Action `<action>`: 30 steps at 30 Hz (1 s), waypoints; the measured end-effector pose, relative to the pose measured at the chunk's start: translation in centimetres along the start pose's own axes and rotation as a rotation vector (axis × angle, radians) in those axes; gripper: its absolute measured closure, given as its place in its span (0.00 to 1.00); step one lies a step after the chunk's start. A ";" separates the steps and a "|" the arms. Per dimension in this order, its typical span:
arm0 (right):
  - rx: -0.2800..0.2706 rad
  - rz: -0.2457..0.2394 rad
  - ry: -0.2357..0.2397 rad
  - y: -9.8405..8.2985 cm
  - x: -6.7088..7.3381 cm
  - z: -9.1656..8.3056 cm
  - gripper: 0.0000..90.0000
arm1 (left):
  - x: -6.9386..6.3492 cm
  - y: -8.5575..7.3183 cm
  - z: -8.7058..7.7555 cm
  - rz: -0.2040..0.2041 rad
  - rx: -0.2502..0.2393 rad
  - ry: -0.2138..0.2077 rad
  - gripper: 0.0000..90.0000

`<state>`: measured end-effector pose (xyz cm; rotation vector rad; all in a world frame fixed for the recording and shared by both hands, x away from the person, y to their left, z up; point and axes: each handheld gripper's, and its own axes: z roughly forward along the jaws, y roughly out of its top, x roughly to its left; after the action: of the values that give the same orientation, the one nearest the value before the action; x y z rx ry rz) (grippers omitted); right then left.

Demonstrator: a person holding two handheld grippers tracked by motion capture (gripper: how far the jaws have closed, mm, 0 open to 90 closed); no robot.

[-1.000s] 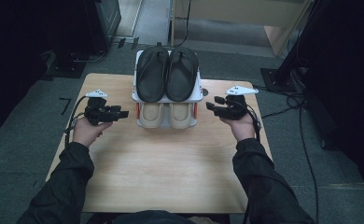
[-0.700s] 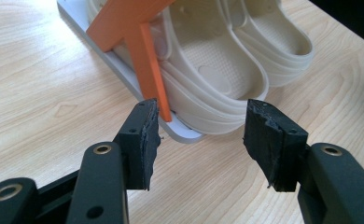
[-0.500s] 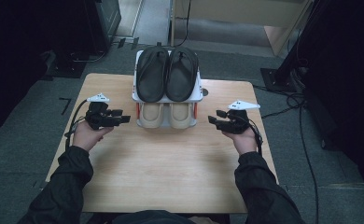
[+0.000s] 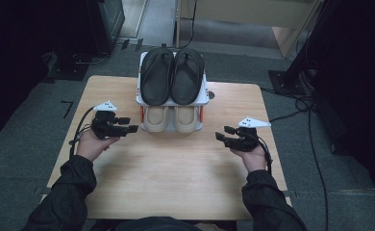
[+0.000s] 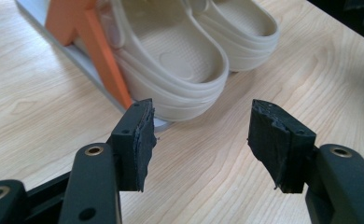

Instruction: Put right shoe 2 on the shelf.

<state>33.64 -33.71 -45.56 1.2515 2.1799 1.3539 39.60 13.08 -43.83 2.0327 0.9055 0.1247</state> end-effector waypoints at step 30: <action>0.054 -0.050 -0.032 -0.6 1.1 2.6 0.36 | -1.0 -0.5 1.9 0.041 0.003 -0.001 0.40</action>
<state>34.28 -31.42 -47.21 1.2205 2.2239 1.2555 39.40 11.36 -45.08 2.0551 0.8636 0.1449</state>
